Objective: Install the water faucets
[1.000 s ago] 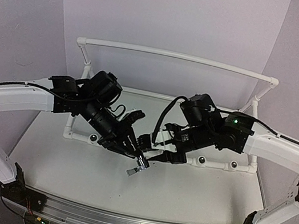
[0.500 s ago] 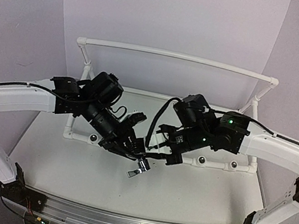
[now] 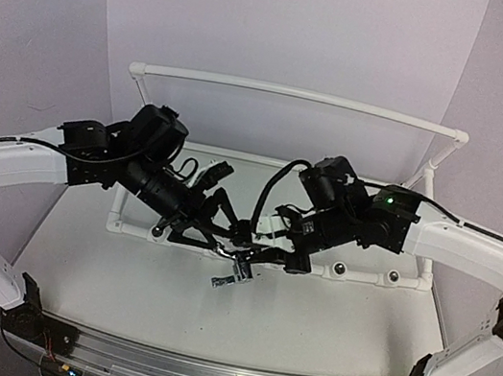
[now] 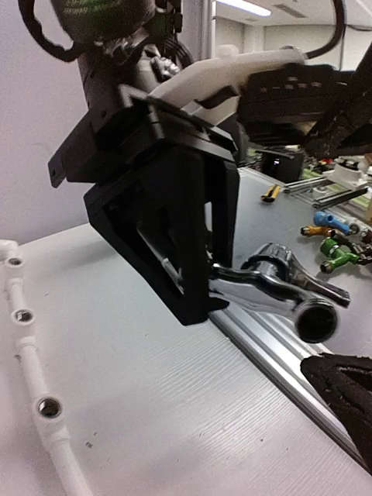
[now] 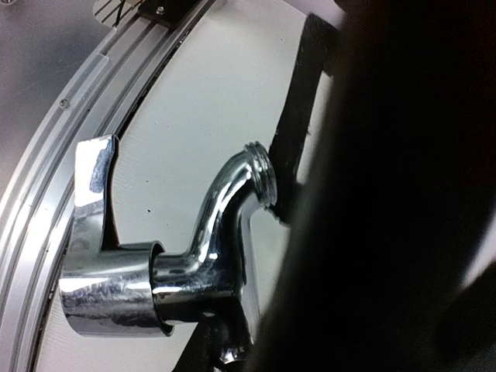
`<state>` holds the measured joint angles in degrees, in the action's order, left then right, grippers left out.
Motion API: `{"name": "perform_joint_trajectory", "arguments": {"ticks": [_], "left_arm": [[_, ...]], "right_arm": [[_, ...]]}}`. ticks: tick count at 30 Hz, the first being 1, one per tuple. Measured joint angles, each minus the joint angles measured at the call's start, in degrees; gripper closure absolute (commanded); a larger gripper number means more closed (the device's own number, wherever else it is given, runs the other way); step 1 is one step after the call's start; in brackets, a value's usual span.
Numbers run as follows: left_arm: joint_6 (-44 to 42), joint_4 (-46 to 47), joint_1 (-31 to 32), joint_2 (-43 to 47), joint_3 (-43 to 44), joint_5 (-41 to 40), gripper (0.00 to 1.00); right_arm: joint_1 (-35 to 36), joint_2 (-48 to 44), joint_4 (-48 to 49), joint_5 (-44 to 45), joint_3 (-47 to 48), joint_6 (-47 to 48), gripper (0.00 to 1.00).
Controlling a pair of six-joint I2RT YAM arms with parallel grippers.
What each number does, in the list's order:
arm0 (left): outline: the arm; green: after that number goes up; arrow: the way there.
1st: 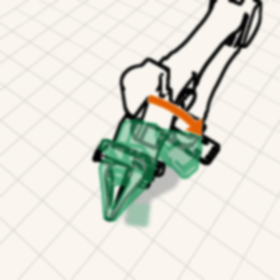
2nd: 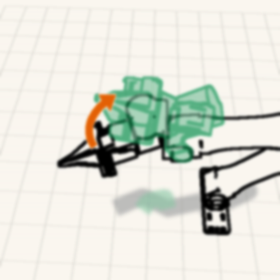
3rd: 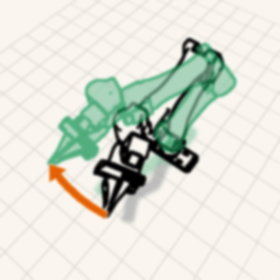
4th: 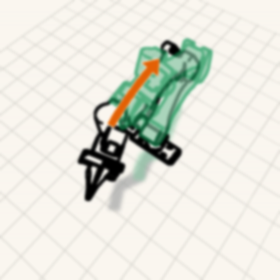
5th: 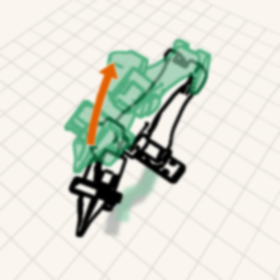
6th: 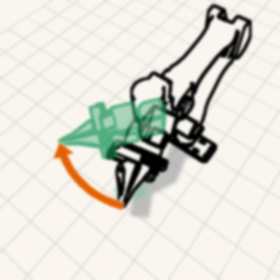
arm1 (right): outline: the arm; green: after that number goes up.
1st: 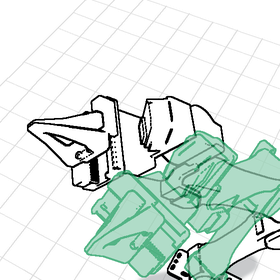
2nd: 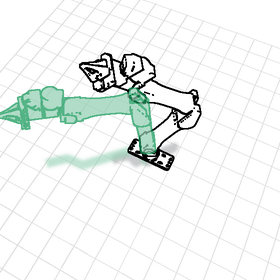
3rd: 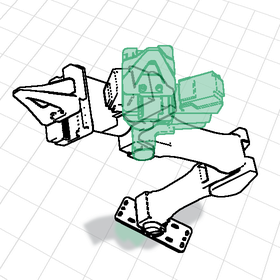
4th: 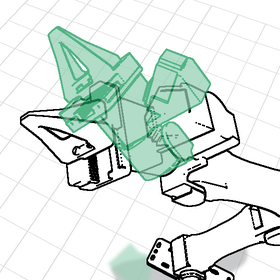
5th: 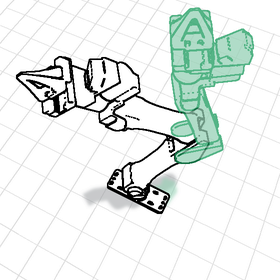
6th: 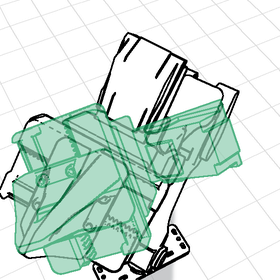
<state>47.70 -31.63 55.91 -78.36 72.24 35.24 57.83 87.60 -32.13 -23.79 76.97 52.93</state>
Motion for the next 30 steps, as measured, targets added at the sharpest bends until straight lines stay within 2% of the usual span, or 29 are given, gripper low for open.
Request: {"name": "perform_joint_trajectory", "arguments": {"ticks": [5, 11, 18, 30], "left_arm": [[-2.5, -0.5, -0.1, 6.6, -0.9, -6.9, 0.03], [-4.3, 0.0, -0.1, 9.2, -1.4, -11.4, 0.09], [-1.4, 4.0, -0.1, 4.1, -1.6, -9.4, 0.21], [4.5, 13.9, 0.6, 0.4, -2.1, -4.8, 0.42]], "right_arm": [[-5.9, -1.2, 2.4, -6.2, -1.0, -4.8, 1.00], [-8.4, -2.8, 6.6, -10.4, -2.9, -11.0, 1.00], [-8.7, -3.5, 10.9, -11.8, -2.8, -14.8, 1.00], [-8.7, -3.4, 15.4, -11.2, -2.7, -16.9, 1.00]]}}
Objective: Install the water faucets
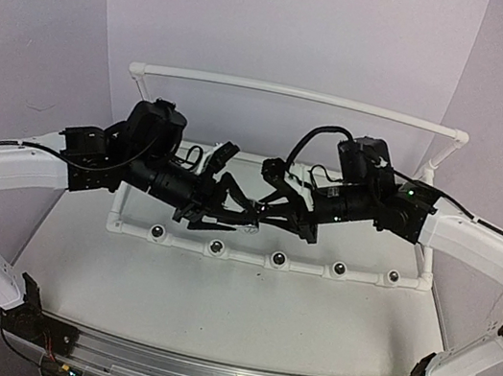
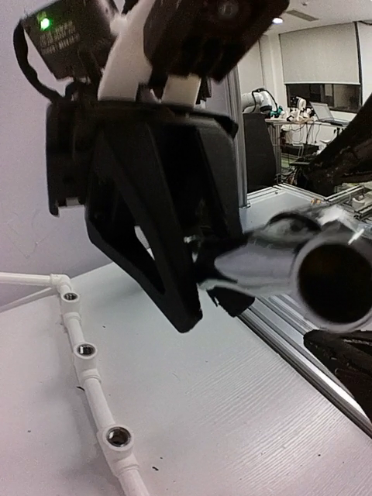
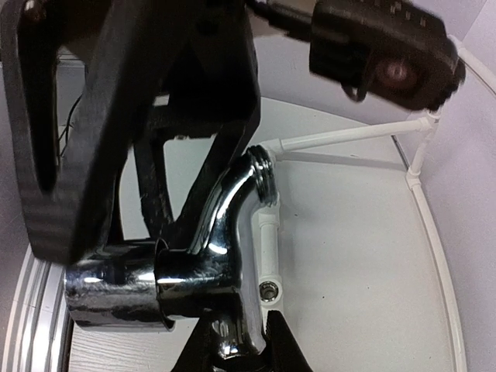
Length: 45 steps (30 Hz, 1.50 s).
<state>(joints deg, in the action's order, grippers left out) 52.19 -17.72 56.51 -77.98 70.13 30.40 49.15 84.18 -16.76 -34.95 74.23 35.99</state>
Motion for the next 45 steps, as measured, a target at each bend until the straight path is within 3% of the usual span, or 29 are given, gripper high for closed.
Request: {"name": "perform_joint_trajectory", "arguments": {"ticks": [7, 19, 24, 26, 28, 31, 45], "left_arm": [[1.0, -0.3, 0.7, -4.3, 2.2, 1.0, 0.61], [1.3, -2.4, 0.8, -4.5, 3.9, -1.2, 0.66], [1.5, -3.4, 0.9, -4.5, 4.2, -2.2, 0.76], [1.6, -3.4, 0.9, -4.5, 4.2, -2.5, 0.74], [1.6, -3.4, 0.9, -4.5, 4.2, -2.7, 0.62], [1.4, -3.4, 1.0, -4.4, 4.2, -3.4, 0.55], [1.7, -3.5, 0.9, -1.4, 4.2, -7.8, 0.61]], "right_arm": [[0.0, 0.9, 0.9, 0.9, 0.2, -0.3, 1.00], [0.0, 1.2, 2.0, 1.3, 0.2, 0.4, 1.00], [0.0, 1.2, 2.4, 1.3, 0.2, 1.0, 1.00], [-0.1, 1.2, 2.6, 1.2, 0.2, 1.1, 1.00], [-0.1, 1.2, 2.6, 1.2, 0.2, 1.3, 1.00], [-0.2, 1.3, 2.6, 1.1, 0.2, 1.3, 1.00], [-0.3, 1.3, 3.1, -0.5, -0.5, 1.4, 1.00]]}}
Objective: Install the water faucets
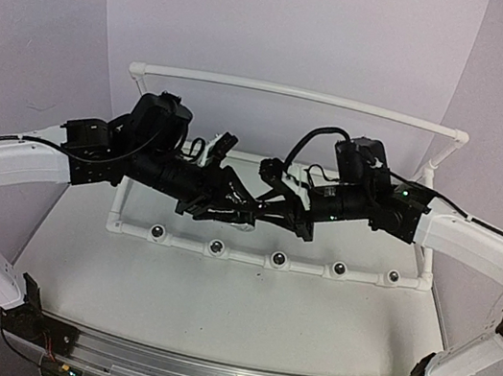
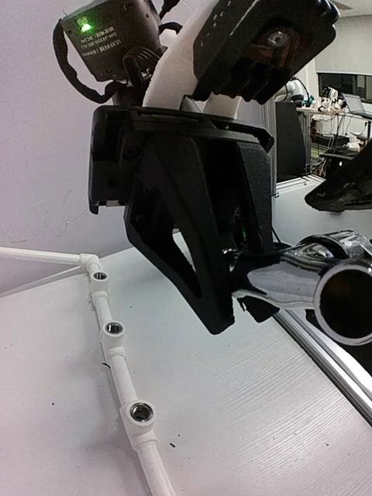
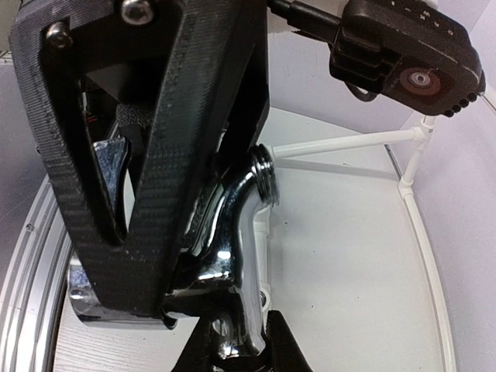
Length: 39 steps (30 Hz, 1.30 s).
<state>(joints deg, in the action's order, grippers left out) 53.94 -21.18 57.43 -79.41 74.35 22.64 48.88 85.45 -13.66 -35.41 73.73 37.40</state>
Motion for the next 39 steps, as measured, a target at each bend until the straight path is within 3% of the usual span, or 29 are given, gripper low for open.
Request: {"name": "perform_joint_trajectory", "arguments": {"ticks": [39], "left_arm": [[3.2, 2.2, -1.9, -1.6, 0.1, 0.4, 0.69]], "right_arm": [[0.0, 0.4, 0.0, -1.3, 0.0, -0.8, 1.00]]}}
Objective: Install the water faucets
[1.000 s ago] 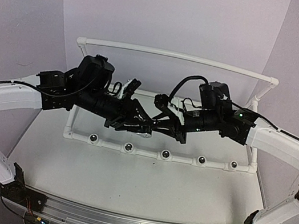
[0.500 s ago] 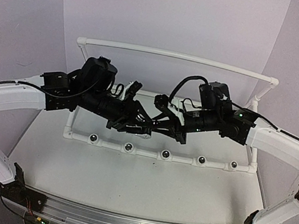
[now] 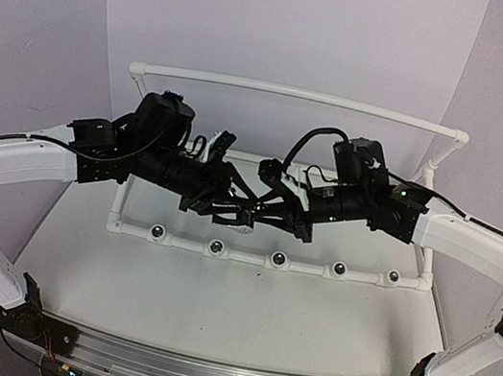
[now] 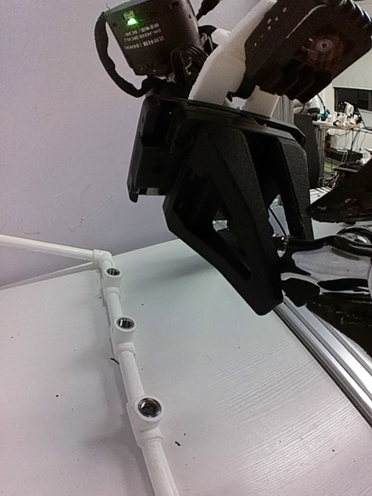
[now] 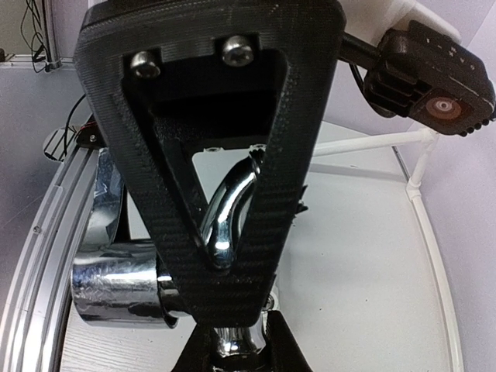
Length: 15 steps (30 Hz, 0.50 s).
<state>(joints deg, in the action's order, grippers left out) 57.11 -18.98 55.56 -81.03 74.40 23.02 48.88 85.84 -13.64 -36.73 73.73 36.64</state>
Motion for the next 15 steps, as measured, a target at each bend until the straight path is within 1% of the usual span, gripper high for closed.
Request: {"name": "perform_joint_trajectory", "arguments": {"ticks": [9, 12, 15], "left_arm": [[0.0, 0.0, -0.1, -0.4, 0.0, 1.4, 0.70], [0.0, 0.0, -0.1, -0.8, 0.0, 1.5, 0.73], [0.1, 0.1, -0.1, -1.2, 0.0, 1.4, 0.80]], "right_arm": [[0.0, 0.3, 0.6, 0.0, 0.0, -0.9, 1.00], [0.0, 0.4, 0.8, 0.0, 0.0, -1.1, 1.00], [0.0, 0.5, 0.7, 0.1, 0.0, -1.1, 1.00]]}}
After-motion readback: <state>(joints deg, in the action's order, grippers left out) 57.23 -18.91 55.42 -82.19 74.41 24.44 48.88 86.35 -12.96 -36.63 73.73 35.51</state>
